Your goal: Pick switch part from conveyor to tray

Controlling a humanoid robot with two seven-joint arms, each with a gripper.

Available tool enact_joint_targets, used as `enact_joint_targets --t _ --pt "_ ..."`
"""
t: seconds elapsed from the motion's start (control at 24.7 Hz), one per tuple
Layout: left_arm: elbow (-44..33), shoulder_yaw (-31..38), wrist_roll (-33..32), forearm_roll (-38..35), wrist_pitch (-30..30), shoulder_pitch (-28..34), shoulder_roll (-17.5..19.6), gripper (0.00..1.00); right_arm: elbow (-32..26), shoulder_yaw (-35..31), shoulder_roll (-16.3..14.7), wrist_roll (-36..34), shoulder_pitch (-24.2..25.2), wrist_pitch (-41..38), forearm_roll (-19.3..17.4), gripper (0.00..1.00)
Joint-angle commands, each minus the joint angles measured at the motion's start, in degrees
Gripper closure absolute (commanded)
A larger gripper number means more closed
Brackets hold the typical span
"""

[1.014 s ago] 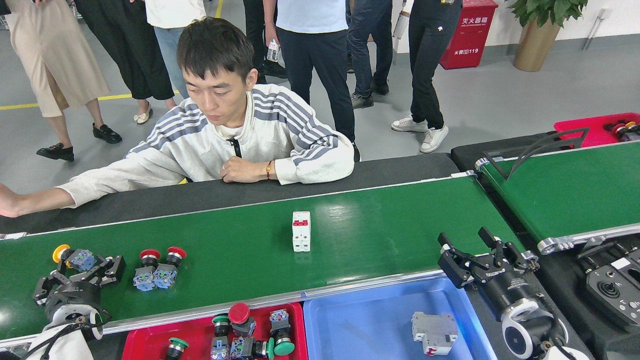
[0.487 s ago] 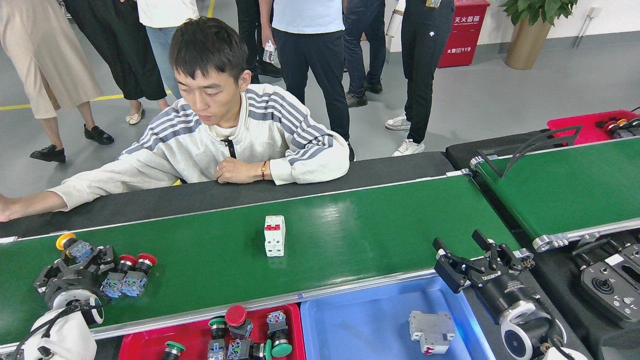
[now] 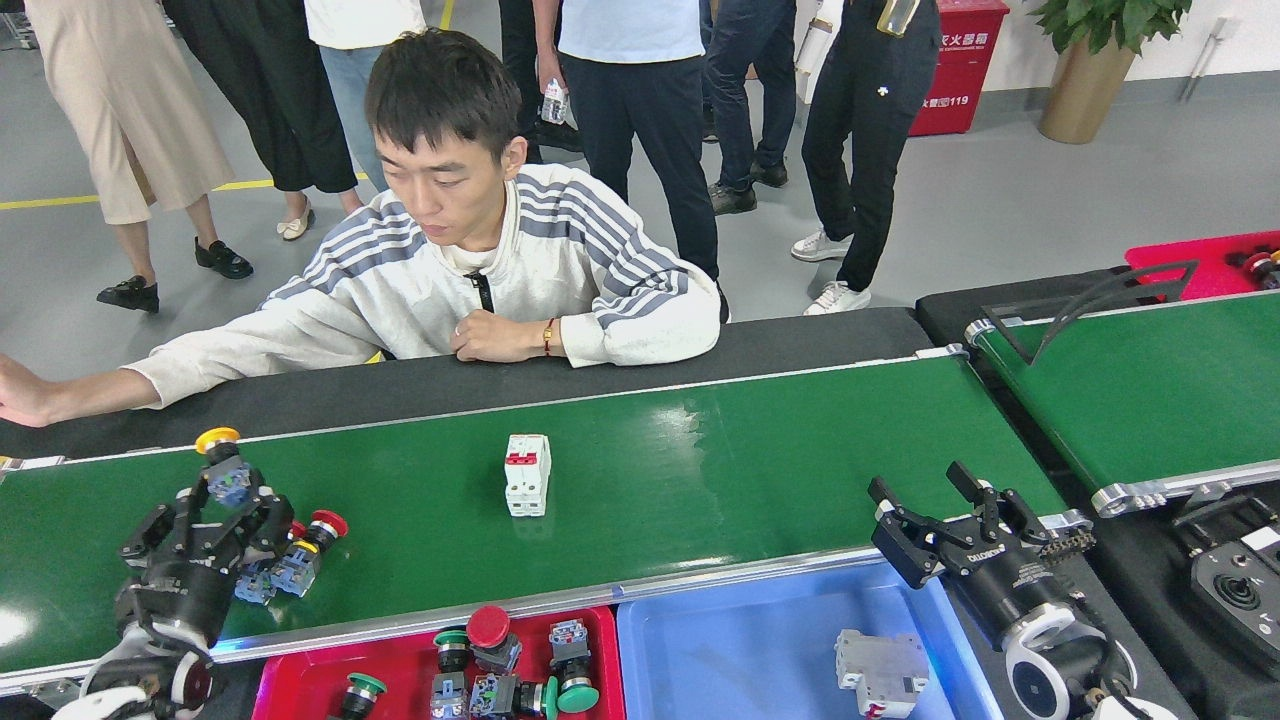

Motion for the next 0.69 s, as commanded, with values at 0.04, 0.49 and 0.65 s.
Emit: enact_joint_targets --t 0.04,0.49,0.65 --pt "-8.46 0.36 0.04 2.34 -12.27 6.05 0.27 0.80 -1.14 -1.00 -0.54 -0.46 -0.45 0.35 -0.28 0.00" --pt "-14.61 -0.26 0.22 4.80 -19.04 17.39 -1.14 0.00 -9.67 -1.00 -1.25 -0.55 9.22 0.61 1.13 0.01" --pt "-12.42 1.23 0.22 4.80 -19.04 16.69 -1.31 0.00 -14.41 -1.52 -1.07 -3.80 14.40 1.75 3.67 0.05"
